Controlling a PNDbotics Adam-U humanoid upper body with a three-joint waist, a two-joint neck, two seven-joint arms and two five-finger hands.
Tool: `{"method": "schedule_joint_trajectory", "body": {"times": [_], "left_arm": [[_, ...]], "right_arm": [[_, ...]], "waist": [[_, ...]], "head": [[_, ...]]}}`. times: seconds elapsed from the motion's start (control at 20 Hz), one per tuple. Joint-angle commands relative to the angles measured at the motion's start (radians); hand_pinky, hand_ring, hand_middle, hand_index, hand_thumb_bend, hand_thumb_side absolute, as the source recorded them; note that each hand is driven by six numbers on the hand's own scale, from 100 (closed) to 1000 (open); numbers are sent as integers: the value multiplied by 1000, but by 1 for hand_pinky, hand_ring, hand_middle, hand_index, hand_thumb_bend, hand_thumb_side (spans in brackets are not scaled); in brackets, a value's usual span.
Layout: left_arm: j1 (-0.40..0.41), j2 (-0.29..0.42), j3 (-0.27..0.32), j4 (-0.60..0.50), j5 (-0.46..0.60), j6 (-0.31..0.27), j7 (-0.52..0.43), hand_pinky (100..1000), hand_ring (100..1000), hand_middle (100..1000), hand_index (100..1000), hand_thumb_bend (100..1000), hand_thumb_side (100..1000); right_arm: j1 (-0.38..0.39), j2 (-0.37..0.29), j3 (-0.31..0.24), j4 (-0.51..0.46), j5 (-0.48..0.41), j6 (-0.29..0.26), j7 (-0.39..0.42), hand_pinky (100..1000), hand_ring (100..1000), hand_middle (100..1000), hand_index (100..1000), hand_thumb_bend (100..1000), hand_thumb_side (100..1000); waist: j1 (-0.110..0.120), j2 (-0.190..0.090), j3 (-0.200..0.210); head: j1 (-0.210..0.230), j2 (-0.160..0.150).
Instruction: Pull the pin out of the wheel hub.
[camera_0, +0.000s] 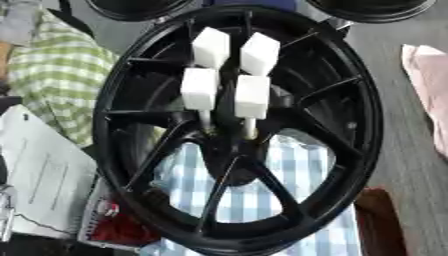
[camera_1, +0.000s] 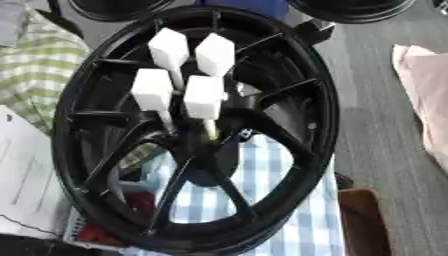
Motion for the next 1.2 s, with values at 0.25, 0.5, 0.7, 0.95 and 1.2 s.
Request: {"method": "schedule_joint_trajectory", "body": {"times": [0.25,0.5,0.7,0.95,1.2], "left_arm": [[-7,45,-5,-11,1,2,-15,900,627,631,719,340,708],[-12,52,-9,-11,-1,4,-24,900,627,631,719,340,707],[-13,56,-12,-11,-2,6,-28,901,627,631,718,340,708],[-16,60,-14,-10,-1,7,-32,901,627,631,718,340,708],[-18,64,-14,-9,1,8,-33,901,626,631,719,339,707]], "right_arm": [[-110,-110,95,-13,88,-44,166,847,770,781,743,100,563],[-199,-99,162,-13,137,-49,256,846,781,781,750,100,578],[-269,-75,207,-13,156,-58,317,849,788,785,754,100,580],[-354,-33,259,-13,167,-73,379,855,799,792,764,100,556],[-442,20,316,-13,179,-76,450,861,806,800,771,100,551]], "waist": [[-22,-43,11],[-27,-42,16],[-30,-42,18],[-31,-41,26],[-28,-38,32]], "head": [[-16,-3],[-22,-3],[-26,-2],[-39,-3],[-59,-4]]}}
